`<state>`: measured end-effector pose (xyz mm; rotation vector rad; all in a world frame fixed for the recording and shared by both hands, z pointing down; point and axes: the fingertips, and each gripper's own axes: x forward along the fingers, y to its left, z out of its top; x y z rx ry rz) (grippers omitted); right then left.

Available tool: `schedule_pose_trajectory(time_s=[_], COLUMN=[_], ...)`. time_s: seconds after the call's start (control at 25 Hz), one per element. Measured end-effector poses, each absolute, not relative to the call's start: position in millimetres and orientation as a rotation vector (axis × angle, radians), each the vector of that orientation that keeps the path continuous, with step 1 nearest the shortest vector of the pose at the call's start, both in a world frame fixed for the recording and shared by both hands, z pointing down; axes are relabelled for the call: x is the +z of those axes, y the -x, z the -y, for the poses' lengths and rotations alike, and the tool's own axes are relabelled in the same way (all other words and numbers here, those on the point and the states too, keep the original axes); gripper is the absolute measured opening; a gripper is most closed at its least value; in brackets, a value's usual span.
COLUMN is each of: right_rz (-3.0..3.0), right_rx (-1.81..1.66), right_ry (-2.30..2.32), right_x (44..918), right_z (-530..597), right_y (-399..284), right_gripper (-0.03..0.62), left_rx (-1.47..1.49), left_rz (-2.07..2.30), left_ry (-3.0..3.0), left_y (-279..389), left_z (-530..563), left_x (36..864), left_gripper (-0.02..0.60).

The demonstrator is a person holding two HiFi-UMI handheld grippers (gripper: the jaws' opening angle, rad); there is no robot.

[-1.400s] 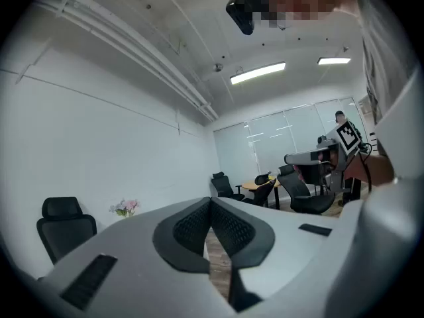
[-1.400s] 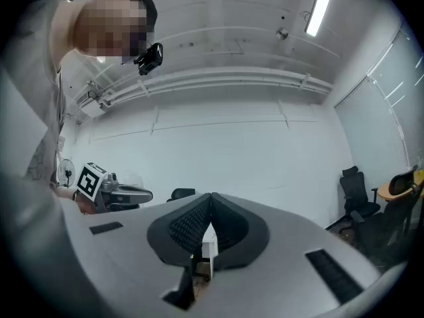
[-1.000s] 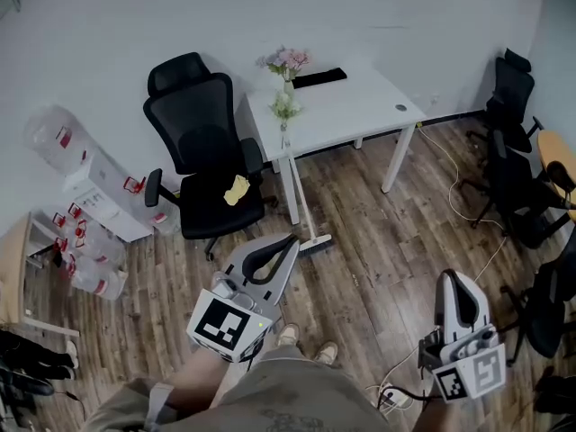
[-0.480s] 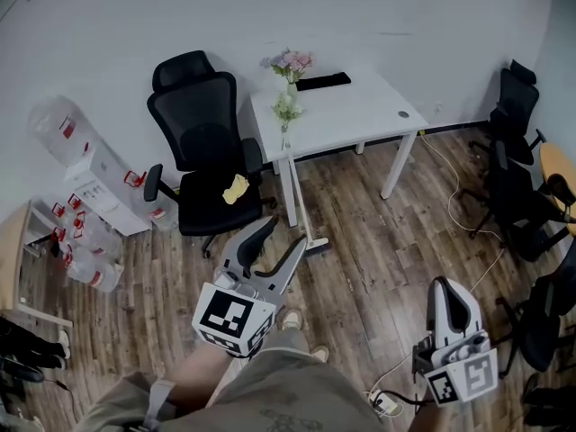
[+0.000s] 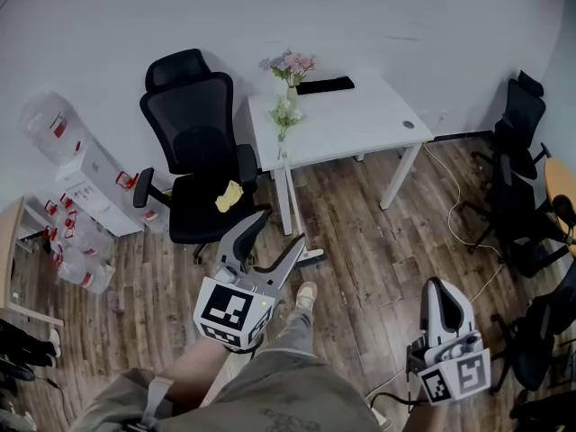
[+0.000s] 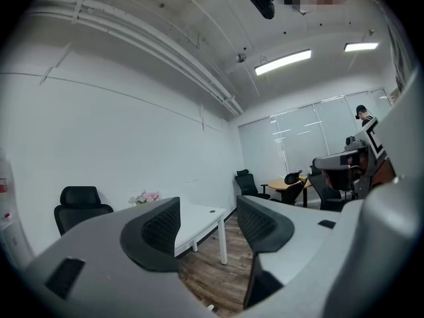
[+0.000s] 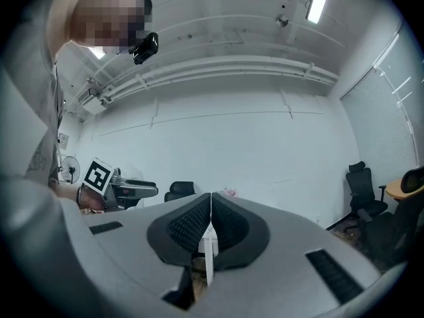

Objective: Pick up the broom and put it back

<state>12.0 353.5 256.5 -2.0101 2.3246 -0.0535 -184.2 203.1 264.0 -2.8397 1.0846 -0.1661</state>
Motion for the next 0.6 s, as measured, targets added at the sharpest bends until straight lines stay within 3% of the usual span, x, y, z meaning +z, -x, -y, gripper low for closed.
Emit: schedule_pose_trajectory(time_s=[0.6], right_rz=[-2.371], right_rx=[-0.216], right_ry=[2.031], right_x=[277.8], right_z=[-143.1], right_y=[-80.4], right_gripper=[0.031], left_rx=[-0.362], left_rz=[-1.121], left_ry=[2.902], left_y=[116.2], left_z=[0.5], left_x=[306.4], left_gripper=[0.275])
